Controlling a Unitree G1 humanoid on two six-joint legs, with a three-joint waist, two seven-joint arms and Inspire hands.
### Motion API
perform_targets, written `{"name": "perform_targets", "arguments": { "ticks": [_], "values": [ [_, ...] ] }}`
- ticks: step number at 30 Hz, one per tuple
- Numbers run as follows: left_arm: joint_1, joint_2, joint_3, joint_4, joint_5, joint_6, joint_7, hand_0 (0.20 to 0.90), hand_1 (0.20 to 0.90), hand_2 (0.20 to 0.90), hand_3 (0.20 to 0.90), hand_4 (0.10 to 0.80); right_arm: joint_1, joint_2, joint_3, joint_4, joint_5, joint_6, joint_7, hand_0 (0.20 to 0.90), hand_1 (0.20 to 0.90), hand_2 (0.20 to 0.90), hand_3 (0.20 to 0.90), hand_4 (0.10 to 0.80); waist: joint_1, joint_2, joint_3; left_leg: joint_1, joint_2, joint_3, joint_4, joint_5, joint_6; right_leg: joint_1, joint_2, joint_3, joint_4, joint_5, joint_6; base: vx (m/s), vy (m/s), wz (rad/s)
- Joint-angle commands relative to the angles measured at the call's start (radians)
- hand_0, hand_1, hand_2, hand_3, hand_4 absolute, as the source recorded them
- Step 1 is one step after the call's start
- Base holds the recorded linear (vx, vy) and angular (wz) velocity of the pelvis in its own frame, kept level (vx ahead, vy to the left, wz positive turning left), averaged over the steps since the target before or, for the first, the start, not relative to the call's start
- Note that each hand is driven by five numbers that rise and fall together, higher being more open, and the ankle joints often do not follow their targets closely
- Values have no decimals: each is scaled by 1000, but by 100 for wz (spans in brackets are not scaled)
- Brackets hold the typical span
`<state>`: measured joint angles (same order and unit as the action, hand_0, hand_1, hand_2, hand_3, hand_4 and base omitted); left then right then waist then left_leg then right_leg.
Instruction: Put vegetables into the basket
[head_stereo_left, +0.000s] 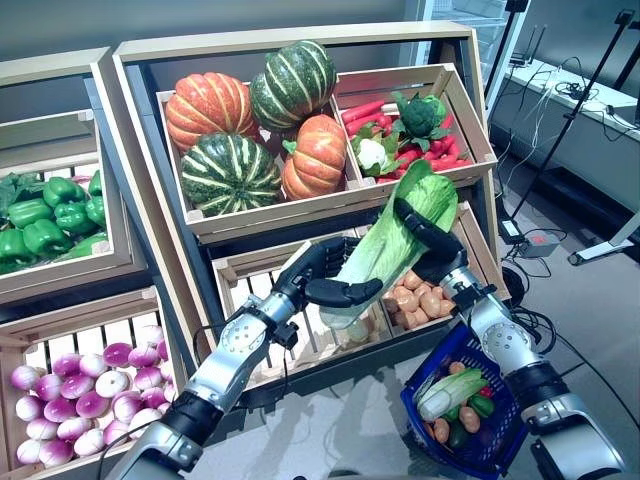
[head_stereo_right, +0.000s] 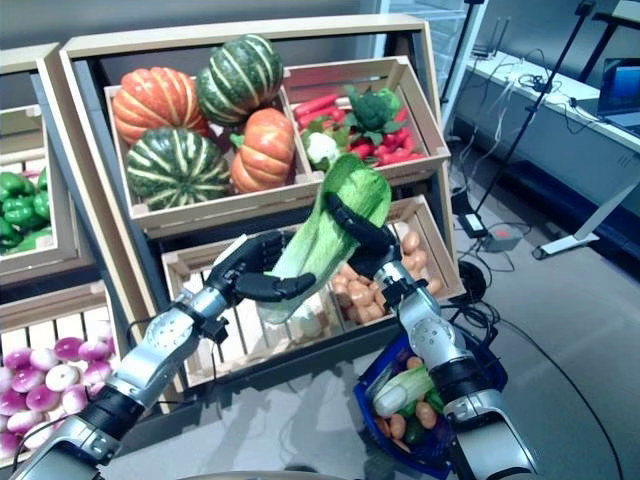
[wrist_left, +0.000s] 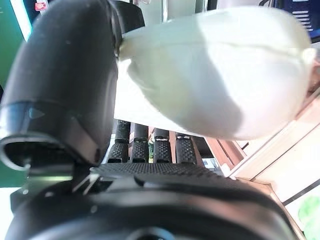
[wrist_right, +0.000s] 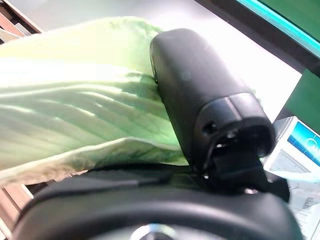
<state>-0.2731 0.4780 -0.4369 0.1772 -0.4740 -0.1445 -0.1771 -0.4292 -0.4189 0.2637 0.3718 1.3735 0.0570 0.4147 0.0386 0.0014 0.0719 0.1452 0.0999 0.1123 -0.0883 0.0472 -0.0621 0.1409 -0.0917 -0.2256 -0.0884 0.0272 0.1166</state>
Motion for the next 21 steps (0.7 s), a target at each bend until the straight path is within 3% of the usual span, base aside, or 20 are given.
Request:
{"name": "perform_targets", "arguments": {
  "ticks": [1,13,14,15,16,21],
  "values": [
    [-187,-42,-231,-73,49,-60,-138,300,300,300,300,400,-284,100,8,-44,35,-49,62,300,300,300,300,400,-8,-35,-62,-13,-61,-10,1,-96,19,10,-5,20,12,-41,1,0,0,0],
    [-132,-72,-193,-5,-36,-50,-137,300,300,300,300,400,-267,94,-15,-46,33,-48,33,300,300,300,300,400,-15,-36,-65,-9,-53,11,1,-96,14,7,-5,22,10,-37,0,0,0,0],
    [-130,-73,-191,-2,-33,-50,-133,415,415,415,415,477,-266,94,-17,-46,31,-50,27,300,300,300,300,400,-16,-36,-66,-9,-52,12,1,-96,14,6,-5,22,10,-37,0,0,0,0],
    [-125,-72,-184,-1,-33,-41,-129,811,811,811,811,740,-260,90,-22,-43,32,-56,19,300,300,300,300,400,-17,-36,-65,-9,-51,16,1,-95,13,5,-5,23,10,-36,1,16,-7,-4],
    [-119,-69,-172,-2,-32,-33,-119,900,900,900,900,800,-250,85,-31,-41,28,-63,13,300,300,300,300,400,-18,-35,-63,-8,-50,18,2,-95,13,5,-4,23,11,-35,1,13,-5,-6],
    [-91,-56,-134,15,-9,-21,-92,900,900,900,900,800,-204,55,-70,-41,-17,-73,-6,300,300,300,300,400,-23,-34,-60,-8,-47,25,3,-96,12,2,-5,26,10,-33,1,8,-6,-5]
  ]
}}
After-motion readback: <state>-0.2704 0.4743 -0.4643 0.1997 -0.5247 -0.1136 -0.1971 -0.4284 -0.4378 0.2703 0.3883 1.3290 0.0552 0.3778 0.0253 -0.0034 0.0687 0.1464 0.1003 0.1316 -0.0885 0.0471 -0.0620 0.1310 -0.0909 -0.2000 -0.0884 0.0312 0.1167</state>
